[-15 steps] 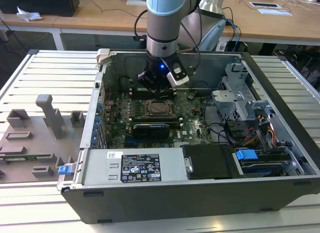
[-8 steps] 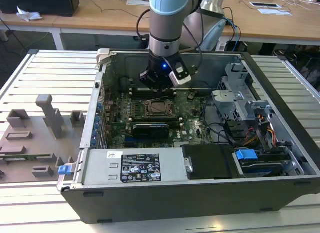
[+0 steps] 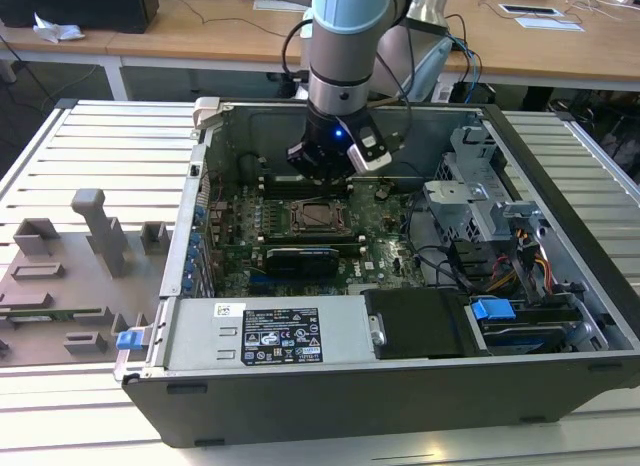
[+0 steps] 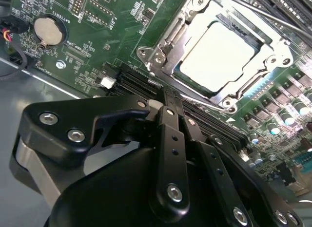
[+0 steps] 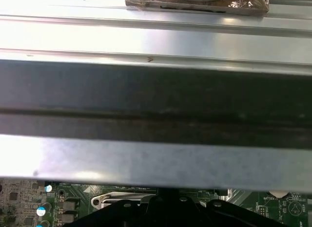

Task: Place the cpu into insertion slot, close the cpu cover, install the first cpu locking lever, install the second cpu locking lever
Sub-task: 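Install the first cpu locking lever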

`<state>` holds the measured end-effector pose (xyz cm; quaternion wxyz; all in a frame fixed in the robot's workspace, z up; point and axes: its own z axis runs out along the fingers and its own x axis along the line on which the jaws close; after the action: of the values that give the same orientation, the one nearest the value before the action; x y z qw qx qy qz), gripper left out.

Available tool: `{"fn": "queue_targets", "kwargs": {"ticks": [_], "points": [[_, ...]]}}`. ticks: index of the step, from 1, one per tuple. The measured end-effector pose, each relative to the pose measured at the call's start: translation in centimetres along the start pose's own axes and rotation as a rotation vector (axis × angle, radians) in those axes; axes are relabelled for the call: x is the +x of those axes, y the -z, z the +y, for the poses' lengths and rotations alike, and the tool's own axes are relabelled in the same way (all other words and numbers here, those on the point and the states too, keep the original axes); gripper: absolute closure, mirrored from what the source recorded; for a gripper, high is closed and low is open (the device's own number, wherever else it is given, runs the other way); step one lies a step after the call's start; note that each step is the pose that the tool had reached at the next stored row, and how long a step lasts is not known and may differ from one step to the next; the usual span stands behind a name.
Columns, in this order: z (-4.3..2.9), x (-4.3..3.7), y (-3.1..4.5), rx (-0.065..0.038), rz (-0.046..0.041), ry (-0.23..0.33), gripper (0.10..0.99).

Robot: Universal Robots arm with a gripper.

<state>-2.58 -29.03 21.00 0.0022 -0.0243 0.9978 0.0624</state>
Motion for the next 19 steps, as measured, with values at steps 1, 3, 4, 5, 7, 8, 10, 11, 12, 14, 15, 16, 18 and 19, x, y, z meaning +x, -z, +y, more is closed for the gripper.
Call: {"fn": "queue_targets", "kwargs": {"ticks": [1,3,4,5,7,8,10,11,12,14,15,16,18,19], "points": [[-0.01,-0.11,-0.02,0.000,0.0006,0.000,0.980],[-0.02,-0.32,-0.06,0.000,0.0015,0.000,0.980],[-0.03,-0.42,-0.08,0.000,0.0020,0.000,0.980],[-0.03,-0.50,-0.10,0.000,0.0024,0.000,0.980],[-0.05,-0.66,-0.17,-0.001,0.0035,0.000,0.980],[-0.06,-0.71,-0.20,-0.001,0.0041,0.000,0.980],[-0.07,-0.75,-0.26,0.000,0.0045,-0.001,0.980],[-0.07,-0.75,-0.31,0.000,0.0045,-0.001,0.980],[-0.08,-0.75,-0.33,0.000,0.0046,-0.001,0.980],[-0.08,-0.75,-0.39,0.000,0.0046,-0.001,0.980],[-0.09,-0.75,-0.43,0.000,0.0046,-0.001,0.980],[-0.10,-0.74,-0.45,0.000,0.0047,-0.001,0.980],[-0.12,-0.75,-0.49,0.000,0.0047,-0.001,0.980],[-0.13,-0.75,-0.51,-0.001,0.0047,0.000,0.980]]}}
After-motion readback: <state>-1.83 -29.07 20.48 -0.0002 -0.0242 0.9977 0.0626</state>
